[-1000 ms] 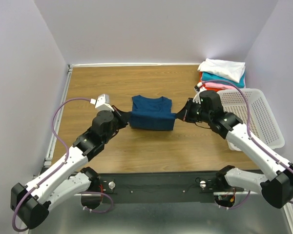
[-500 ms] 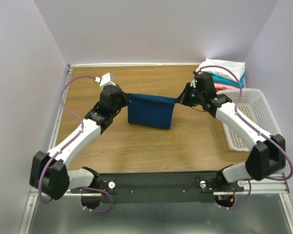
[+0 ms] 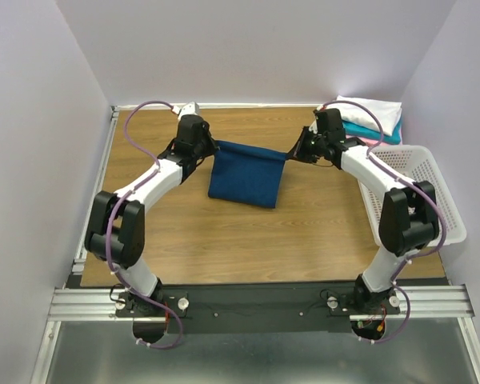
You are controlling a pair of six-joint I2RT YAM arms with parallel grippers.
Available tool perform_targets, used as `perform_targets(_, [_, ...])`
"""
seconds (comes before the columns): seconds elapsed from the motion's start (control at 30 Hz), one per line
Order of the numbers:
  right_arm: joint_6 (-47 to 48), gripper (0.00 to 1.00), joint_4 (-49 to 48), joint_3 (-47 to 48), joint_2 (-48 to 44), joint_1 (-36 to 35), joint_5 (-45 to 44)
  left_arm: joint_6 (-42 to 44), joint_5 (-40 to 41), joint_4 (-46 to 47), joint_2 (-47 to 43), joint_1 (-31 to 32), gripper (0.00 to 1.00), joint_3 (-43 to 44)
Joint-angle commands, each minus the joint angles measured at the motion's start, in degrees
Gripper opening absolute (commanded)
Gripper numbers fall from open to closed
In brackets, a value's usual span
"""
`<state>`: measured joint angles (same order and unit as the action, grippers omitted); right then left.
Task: Fold and stack the t-shirts
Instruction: Fold the tshirt
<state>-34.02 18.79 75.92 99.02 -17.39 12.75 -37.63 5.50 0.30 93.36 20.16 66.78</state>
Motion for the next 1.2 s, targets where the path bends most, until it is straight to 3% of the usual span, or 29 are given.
perform_targets(0.0, [1.68, 0.01, 0.02, 2.48, 3.80, 2.36, 0.96, 3.17, -1.71, 1.20, 4.63, -2.41, 0.00, 4.66])
perform_targets(0.43, [2.12, 0.01, -0.33, 10.47, 16.81, 4.47, 5.79, 3.00, -4.35, 0.76, 15.26, -4.34, 0.00, 10.47])
perform_targets(0.5, [2.55, 0.07, -0.33, 12.05, 18.57, 4.73, 5.79, 3.26, -4.70, 0.24, 16.76, -4.69, 0.04, 11.61])
perform_targets(0.57, [3.78, 0.13, -0.42, 13.81, 19.98, 4.91, 5.88, 3.70, -5.06, 0.06, 17.64, -4.87, 0.26, 12.14])
perform_targets(0.6, [4.22, 0.21, -0.33, 14.77, 21.37, 4.99, 6.05, 3.79, -4.88, -0.12, 17.82, -4.96, 0.48, 12.66])
perform_targets(0.63, [5.62, 0.42, -0.33, 16.52, 21.82, 5.08, 7.36, 4.14, -4.71, -0.21, 17.82, -5.04, 0.94, 12.93])
perform_targets(0.67, [6.24, 0.50, -0.33, 17.32, 22.09, 5.17, 8.07, 4.40, -4.71, -0.21, 17.65, -5.05, 0.98, 13.11])
perform_targets(0.7, [6.68, 0.58, -0.24, 18.03, 22.00, 5.26, 8.60, 4.58, -4.71, -0.21, 17.38, -5.05, 0.98, 13.37])
perform_targets(0.77, [6.86, 0.98, -0.33, 18.91, 21.22, 5.17, 10.36, 4.93, -5.23, -0.21, 15.98, -5.05, 0.98, 13.55])
perform_targets(1.07, [5.99, 1.00, -4.10, 4.87, 8.39, 2.89, 16.59, 3.53, -13.84, 4.09, 9.30, -2.06, 0.98, 5.91])
perform_targets(1.17, [3.62, 1.00, -9.71, -1.20, 6.10, 0.17, 20.11, 2.56, -15.95, 6.73, 8.77, -0.30, 0.98, 3.01])
